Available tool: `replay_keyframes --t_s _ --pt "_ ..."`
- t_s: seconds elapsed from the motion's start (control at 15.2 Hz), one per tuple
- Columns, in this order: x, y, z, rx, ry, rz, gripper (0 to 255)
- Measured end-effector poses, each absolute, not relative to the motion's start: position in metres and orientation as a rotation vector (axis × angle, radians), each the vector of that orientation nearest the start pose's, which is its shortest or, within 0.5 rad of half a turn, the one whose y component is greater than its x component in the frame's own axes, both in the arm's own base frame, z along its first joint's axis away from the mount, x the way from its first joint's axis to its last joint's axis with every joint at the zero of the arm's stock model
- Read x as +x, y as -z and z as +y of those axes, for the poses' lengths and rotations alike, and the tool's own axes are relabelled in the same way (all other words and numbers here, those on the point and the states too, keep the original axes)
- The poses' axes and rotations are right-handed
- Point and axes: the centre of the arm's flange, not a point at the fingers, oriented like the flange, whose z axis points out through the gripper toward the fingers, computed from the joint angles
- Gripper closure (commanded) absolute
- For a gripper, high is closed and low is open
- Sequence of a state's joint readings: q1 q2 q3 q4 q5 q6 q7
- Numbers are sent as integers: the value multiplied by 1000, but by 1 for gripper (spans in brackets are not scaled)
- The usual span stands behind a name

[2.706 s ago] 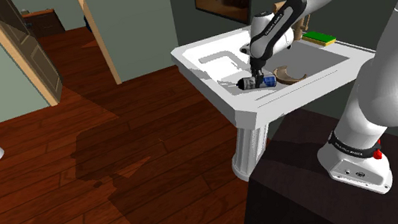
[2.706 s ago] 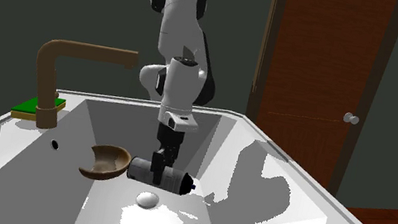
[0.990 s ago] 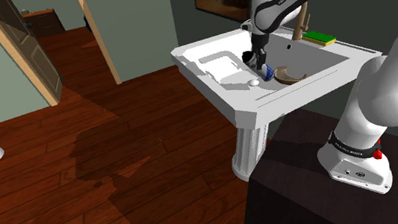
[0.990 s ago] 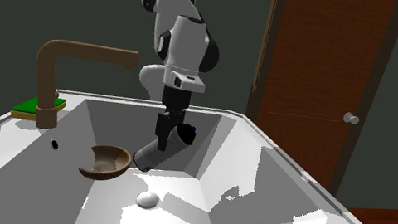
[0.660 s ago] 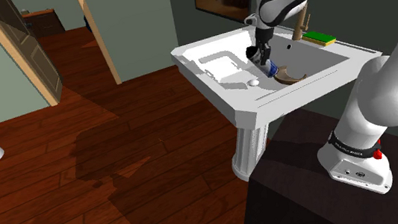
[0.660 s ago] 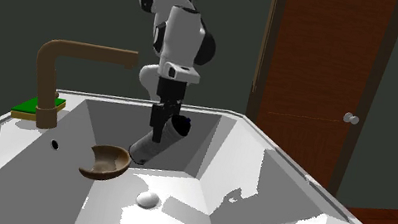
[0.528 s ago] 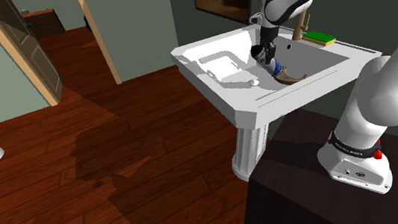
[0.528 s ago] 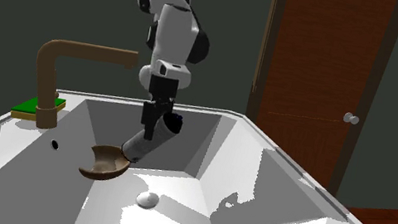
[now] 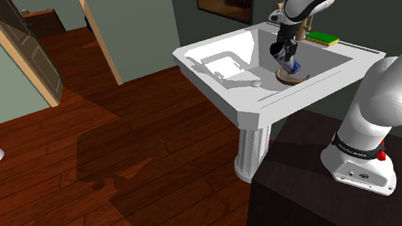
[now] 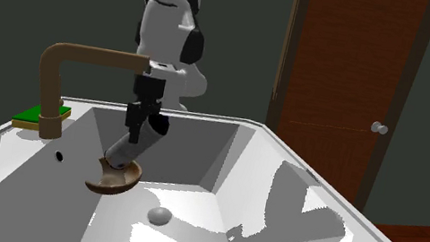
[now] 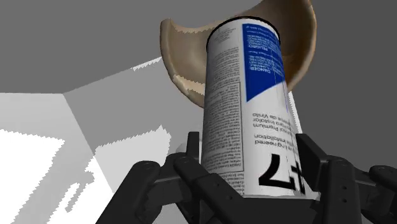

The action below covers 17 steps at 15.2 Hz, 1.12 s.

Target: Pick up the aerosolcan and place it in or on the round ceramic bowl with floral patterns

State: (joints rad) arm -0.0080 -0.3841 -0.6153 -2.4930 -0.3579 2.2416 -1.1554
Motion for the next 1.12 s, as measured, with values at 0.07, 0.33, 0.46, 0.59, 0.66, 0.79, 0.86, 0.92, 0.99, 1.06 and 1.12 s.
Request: replay_keyframes --t_s 0.07,0.33,0.46,0.59,0.66,0.79,0.86,0.92,0.99,1.06,1.12 --pt "348 -408 -268 -2981 -13 -1293 255" --pt "335 -406 -289 -2810 -12 -1647 255" --pt "313 -394 -315 -2881 3 -1509 255" --pt "307 -385 -321 -3015 23 -1212 255" --pt "307 -378 -322 -3036 25 -1156 255" --pt "306 -369 -323 -3054 30 -1112 255" --pt "305 -363 -324 -3057 29 -1103 255" --pt "304 -358 -324 -3059 28 -1095 255" --pt "305 -352 -326 -3064 29 -1089 255" --pt "305 -352 -328 -3073 42 -1086 255" --pt "304 -350 -329 -3081 52 -1086 255"
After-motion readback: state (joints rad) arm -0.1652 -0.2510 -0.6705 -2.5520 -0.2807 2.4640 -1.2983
